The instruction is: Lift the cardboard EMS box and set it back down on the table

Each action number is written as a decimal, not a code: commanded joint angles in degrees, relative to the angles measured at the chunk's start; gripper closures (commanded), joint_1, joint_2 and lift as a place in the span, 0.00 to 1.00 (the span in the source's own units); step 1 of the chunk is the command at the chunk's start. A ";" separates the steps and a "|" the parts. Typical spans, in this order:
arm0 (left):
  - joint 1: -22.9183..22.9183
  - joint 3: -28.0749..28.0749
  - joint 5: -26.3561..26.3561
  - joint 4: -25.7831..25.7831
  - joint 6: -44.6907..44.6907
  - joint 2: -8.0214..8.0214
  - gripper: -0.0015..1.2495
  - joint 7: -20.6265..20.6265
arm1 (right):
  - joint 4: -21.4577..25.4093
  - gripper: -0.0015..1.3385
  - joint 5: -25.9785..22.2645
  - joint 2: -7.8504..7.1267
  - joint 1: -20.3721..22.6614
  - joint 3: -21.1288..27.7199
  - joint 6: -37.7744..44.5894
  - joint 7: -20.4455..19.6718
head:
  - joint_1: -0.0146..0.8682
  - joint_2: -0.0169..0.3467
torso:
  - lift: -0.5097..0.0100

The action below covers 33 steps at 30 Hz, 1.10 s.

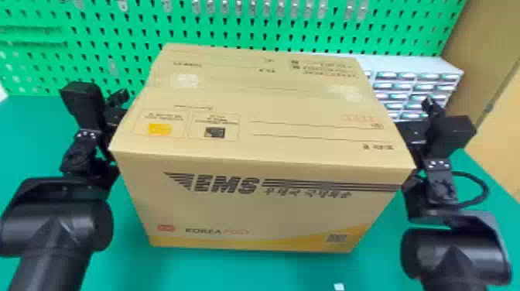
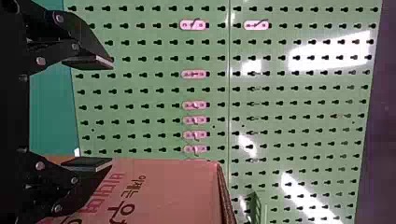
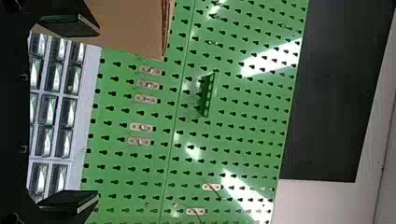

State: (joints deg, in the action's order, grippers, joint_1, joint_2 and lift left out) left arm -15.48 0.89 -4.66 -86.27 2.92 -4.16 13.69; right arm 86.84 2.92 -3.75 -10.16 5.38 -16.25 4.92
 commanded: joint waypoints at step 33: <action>0.89 1.04 0.97 -0.21 0.60 0.03 0.41 2.40 | 0.70 0.06 0.07 0.06 -0.56 -1.16 1.40 -0.08 | 0.78 0.01 | 0.80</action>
State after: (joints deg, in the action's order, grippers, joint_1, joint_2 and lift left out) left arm -14.84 1.75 -3.94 -86.49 3.26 -4.16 13.69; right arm 87.54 2.93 -3.71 -10.80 4.38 -15.22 4.83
